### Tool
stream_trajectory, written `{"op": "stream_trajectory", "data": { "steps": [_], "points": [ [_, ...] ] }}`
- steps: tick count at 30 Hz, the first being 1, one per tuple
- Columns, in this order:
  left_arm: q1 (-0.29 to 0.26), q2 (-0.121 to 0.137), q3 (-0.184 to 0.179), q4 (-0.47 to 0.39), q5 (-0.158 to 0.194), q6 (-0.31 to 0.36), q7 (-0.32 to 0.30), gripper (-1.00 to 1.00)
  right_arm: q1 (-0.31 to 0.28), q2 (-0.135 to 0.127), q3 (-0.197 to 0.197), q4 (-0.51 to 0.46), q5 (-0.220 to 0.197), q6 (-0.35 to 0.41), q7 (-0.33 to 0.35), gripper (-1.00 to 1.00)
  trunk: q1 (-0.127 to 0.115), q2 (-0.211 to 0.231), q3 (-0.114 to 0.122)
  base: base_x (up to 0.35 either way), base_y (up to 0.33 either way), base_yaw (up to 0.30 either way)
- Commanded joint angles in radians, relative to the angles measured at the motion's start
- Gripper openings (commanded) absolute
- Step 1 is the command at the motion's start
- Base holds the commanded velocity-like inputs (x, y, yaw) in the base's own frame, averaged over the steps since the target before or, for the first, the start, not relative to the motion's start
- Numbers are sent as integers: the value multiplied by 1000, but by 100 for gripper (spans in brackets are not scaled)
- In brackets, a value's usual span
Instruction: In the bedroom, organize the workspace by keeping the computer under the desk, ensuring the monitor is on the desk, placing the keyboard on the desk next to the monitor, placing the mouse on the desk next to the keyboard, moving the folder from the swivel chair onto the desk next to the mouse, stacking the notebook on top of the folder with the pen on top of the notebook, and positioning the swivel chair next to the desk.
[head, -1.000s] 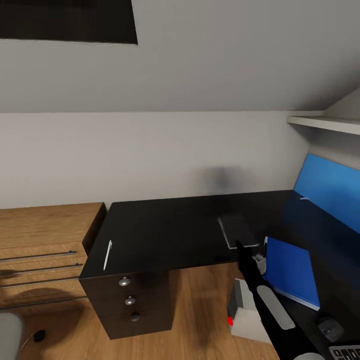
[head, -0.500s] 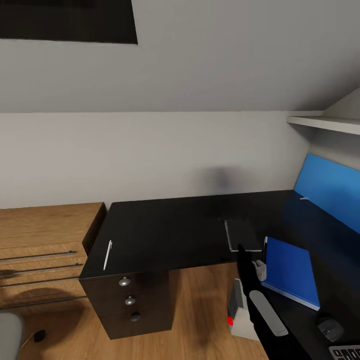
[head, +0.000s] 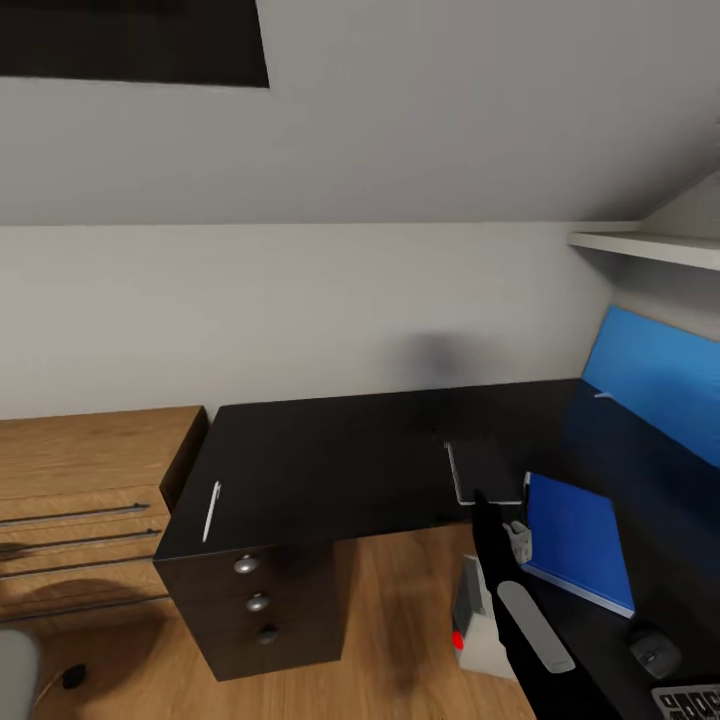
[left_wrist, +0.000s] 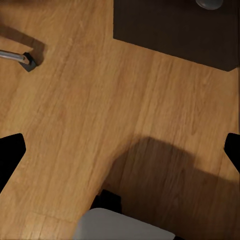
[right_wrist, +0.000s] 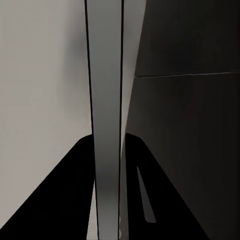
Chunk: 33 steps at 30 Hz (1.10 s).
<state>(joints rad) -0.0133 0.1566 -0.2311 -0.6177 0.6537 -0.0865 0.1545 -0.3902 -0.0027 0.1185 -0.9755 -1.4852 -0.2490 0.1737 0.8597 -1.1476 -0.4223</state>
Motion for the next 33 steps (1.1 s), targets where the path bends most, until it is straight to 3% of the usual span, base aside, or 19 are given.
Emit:
{"op": "stream_trajectory", "data": {
  "steps": [1,11,28,33],
  "points": [
    [0,2,-8,-1,9,-6,8,100,-1,0,3,1,-10,-6,6,-100,0,-1,-1,0,0,-210],
    [0,0,-14,-1,9,-71,7,100,-1,-3,1,4,-10,-6,6,-100,0,-1,-1,0,0,-251],
    [0,0,-13,-2,8,-79,5,100,-1,-5,-5,23,-10,-6,-17,-100,0,-1,-1,0,0,-257],
    [0,1,-9,-2,7,-79,5,100,-1,-4,-3,48,-10,-6,-21,-100,0,-1,-1,0,0,-93]
  ]
}}
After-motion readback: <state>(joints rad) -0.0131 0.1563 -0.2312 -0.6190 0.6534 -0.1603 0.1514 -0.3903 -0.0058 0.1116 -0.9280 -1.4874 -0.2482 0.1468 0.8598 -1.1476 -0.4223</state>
